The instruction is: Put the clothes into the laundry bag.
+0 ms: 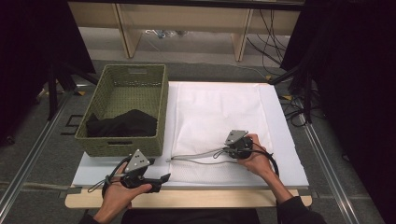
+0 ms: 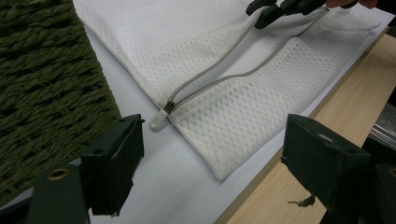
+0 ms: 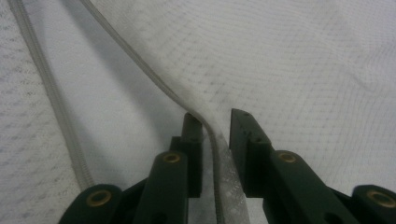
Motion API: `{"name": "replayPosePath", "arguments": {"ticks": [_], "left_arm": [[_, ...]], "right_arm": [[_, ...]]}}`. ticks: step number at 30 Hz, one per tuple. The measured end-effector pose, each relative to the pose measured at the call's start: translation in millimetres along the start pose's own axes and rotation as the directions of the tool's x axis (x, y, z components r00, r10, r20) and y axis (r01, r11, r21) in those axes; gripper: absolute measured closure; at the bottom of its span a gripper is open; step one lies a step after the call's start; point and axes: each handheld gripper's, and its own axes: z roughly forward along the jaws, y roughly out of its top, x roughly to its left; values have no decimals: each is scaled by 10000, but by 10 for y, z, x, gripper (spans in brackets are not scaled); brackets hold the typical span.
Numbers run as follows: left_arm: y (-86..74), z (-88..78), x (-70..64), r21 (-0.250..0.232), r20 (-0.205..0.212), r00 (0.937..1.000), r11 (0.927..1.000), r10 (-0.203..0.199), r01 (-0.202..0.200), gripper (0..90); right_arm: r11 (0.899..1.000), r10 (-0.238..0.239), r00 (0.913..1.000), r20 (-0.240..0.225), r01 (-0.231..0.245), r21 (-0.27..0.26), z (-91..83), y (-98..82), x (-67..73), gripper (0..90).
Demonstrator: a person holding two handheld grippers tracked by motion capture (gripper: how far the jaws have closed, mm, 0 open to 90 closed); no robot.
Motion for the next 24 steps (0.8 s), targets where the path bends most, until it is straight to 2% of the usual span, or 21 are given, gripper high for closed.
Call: {"name": "replayPosePath", "arguments": {"ticks": [3, 4, 7, 10, 14, 15, 16, 17, 18, 19, 20, 21, 22, 24], "left_arm": [[0, -5, 12, -6, 57, 10000, 10000, 27, -27, 203], [4, -4, 13, -43, 10, 10000, 10000, -7, 8, 204], [4, -13, 23, -8, -12, 9999, 9999, 106, -106, 208], [12, -19, 27, -55, -69, 10000, 10000, -21, 21, 208], [15, -27, 47, -62, -123, 9999, 10000, 43, -44, 209], [11, -25, 58, 18, -165, 9998, 10000, -64, 64, 208], [14, -30, 74, 100, -168, 9998, 9999, 47, -45, 209], [15, -22, 73, -29, -195, 9998, 10000, -81, 80, 209], [19, -28, 76, -70, -209, 9998, 10000, -69, 67, 209], [23, -45, 91, 32, -218, 9998, 10000, 25, -24, 209], [33, -59, 98, 42, -277, 9996, 10000, 80, -79, 209], [44, -53, 101, -115, -212, 9998, 9999, -61, 59, 208], [56, -65, 133, 74, -184, 9996, 9998, 198, -196, 208], [70, -72, 153, 135, -264, 9993, 9996, 256, -252, 208]], "right_arm": [[10000, 61, 10000, -75, -62, -70, 1, 19, -18, 816], [9997, -138, 9999, 68, 139, -203, -6, 25, -34, 835], [9990, 60, 9999, -102, -65, -437, -11, 29, -38, 864], [9986, 144, 9998, -146, -152, -504, -37, 40, -54, 877], [9976, 79, 9998, -170, -91, -692, -78, 69, -90, 884], [9968, 98, 9999, -77, -104, -788, -97, 89, -114, 884], [9964, 51, 9999, -116, -61, -843, -101, 97, -121, 884], [9964, 118, 9998, -151, -131, -839, -111, 103, -123, 885], [9959, -223, 9996, -165, 208, -875, -118, 115, -151, 886], [9960, -47, 9997, -239, 26, -890, -132, 120, -150, 886], [9961, -67, 9998, -192, 49, -881, -141, 135, -156, 886], [9958, -109, 9998, -175, 92, -916, -154, 150, -167, 886], [9946, -73, 9999, -79, 65, -1035, -162, 167, -173, 887], [9943, -147, 9998, -93, 136, -1055, -190, 202, -202, 887]]}}
